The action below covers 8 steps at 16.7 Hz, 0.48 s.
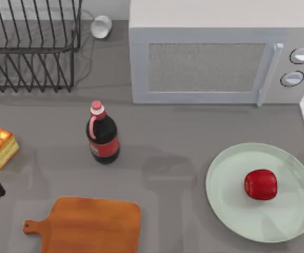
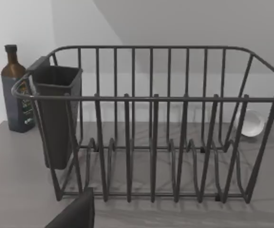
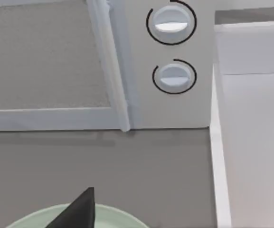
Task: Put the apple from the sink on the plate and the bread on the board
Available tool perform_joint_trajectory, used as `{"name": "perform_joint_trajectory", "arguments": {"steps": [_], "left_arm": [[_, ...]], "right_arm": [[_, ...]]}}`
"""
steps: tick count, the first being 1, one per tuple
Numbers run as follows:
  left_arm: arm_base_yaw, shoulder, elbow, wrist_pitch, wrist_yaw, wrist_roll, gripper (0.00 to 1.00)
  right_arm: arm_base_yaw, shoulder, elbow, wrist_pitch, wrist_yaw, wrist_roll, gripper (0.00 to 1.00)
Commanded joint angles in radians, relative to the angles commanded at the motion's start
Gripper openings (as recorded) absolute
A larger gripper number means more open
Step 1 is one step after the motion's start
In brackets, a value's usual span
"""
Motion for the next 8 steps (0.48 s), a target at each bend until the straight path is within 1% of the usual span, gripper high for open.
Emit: {"name": "perform_joint_trajectory", "arguments": {"steps": [4,8], "left_arm": [[0.0,0.0,0.0,0.0,0.0,0.0,1.0],[0.0,0.0,0.0,0.0,0.0,0.0,1.0]], "right_arm": [[-0.084,-0.274,-0.234,0.21,0.0,-0.086,1.0],[-0.124,-0.383,-0.337,0.31,0.0,-0.128,1.0]]}}
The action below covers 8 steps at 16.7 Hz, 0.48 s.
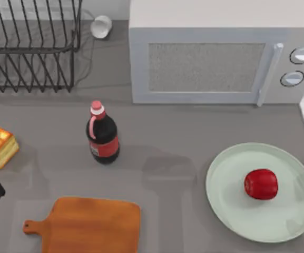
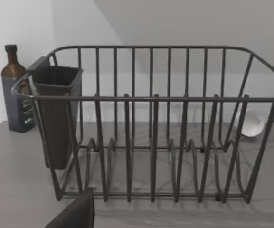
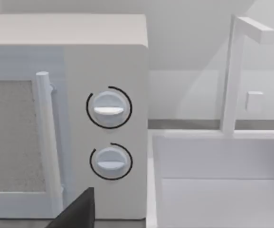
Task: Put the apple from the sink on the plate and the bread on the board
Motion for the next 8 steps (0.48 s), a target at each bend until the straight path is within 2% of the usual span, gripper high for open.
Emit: {"name": "perform_joint_trajectory", "arguments": {"steps": [8], "left_arm": [[0.001,0.062,0.055,-0.042,0.0,0.022,1.0]], "right_arm": [[0.0,-0.001,-0.001,0.001,0.0,0.0,1.0]]}}
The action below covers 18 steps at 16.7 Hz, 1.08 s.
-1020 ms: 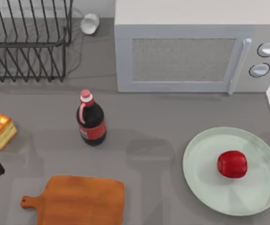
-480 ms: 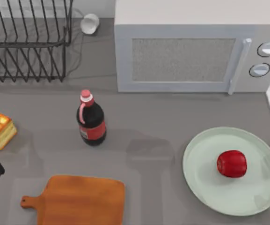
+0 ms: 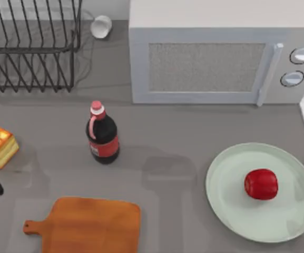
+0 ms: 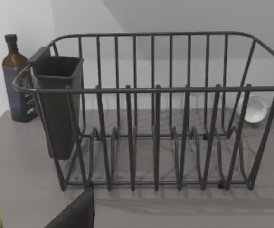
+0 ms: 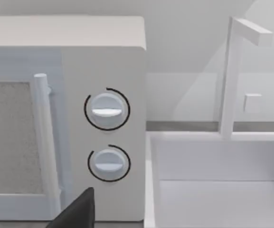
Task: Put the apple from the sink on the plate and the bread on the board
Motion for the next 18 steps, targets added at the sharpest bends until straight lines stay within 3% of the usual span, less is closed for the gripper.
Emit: {"name": "perform_joint_trajectory", "arguments": {"steps": [6,18], "left_arm": [[0.008,0.395,0.308,-0.23,0.001,0.122,1.0],[0.033,1.553,1.13,-0.842,0.0,0.446,1.0]], "right_arm": [[0.0,0.0,0.0,0.0,0.0,0.0,1.0],[0.0,0.0,0.0,0.0,0.0,0.0,1.0]]}}
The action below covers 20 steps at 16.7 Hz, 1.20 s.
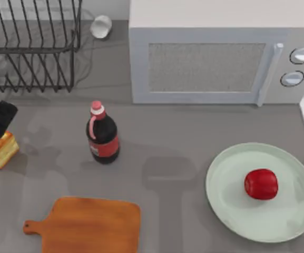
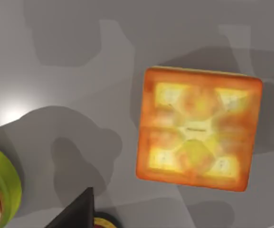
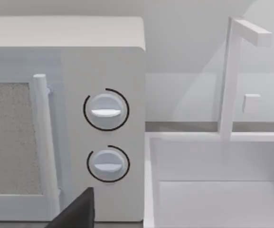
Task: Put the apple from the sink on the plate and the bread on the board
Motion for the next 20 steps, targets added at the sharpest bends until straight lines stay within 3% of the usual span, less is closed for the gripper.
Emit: {"name": "perform_joint_trajectory", "arguments": {"steps": [5,12,20], "left_arm": [[0.006,0.276,0.197,-0.146,-0.001,0.077,1.0],[0.002,0.315,0.225,-0.166,-0.001,0.088,1.0],[0.008,0.408,0.097,0.06,0.0,0.092,1.0]], "right_arm": [[0.0,0.0,0.0,0.0,0.0,0.0,1.0],[0.0,0.0,0.0,0.0,0.0,0.0,1.0],[0.0,0.0,0.0,0.0,0.0,0.0,1.0]]}}
